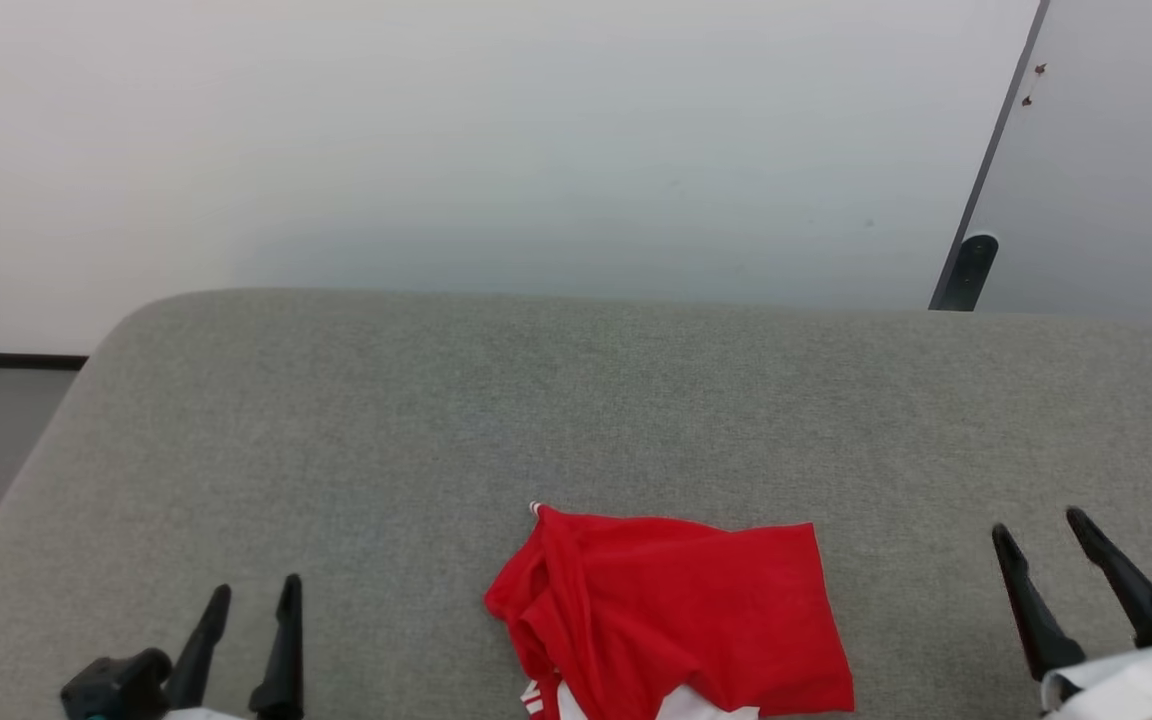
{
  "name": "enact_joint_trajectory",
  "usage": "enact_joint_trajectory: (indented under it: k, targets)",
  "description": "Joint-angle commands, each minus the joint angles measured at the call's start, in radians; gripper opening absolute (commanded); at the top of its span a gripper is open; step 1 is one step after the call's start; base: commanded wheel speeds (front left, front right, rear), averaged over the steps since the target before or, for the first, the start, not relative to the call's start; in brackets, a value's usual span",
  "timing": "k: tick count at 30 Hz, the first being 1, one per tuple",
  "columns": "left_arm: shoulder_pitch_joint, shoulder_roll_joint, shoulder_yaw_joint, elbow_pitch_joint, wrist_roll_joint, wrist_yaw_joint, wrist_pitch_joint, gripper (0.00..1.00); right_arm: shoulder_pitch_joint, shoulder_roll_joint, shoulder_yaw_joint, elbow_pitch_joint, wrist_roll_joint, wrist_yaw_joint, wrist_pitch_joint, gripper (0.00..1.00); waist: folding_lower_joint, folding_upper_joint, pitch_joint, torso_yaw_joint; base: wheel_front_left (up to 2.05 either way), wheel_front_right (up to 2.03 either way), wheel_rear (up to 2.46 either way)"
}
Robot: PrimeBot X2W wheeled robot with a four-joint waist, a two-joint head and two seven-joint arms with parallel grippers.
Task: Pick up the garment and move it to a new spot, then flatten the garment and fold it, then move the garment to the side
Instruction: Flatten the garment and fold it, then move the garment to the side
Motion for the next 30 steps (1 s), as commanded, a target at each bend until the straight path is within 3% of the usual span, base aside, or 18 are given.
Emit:
enact_joint_trajectory:
  k: [1, 21, 30]
  targets:
    - [0.017, 0.001, 0.013, -0.004, 0.01, -0.002, -0.001, 1.0, 0.018, 0.002, -0.015, 0.003, -0.007, 0.0, -0.015, 1.0, 0.0, -0.0001, -0.002, -0.002, 0.0, 0.0, 0.0]
    - [0.02, -0.03, 0.051, -0.014, 0.098, -0.035, -0.001, 1.0, 0.047, 0.027, -0.062, 0.015, -0.034, 0.0, -0.043, 1.0, 0.0, -0.0001, 0.001, -0.001, 0.0, 0.0, 0.0]
    - [0.022, -0.031, 0.081, -0.013, 0.103, -0.025, -0.001, 1.0, 0.031, 0.039, -0.012, 0.018, -0.037, 0.0, -0.025, 1.0, 0.0, -0.0001, -0.007, 0.066, 0.0, 0.0, 0.0]
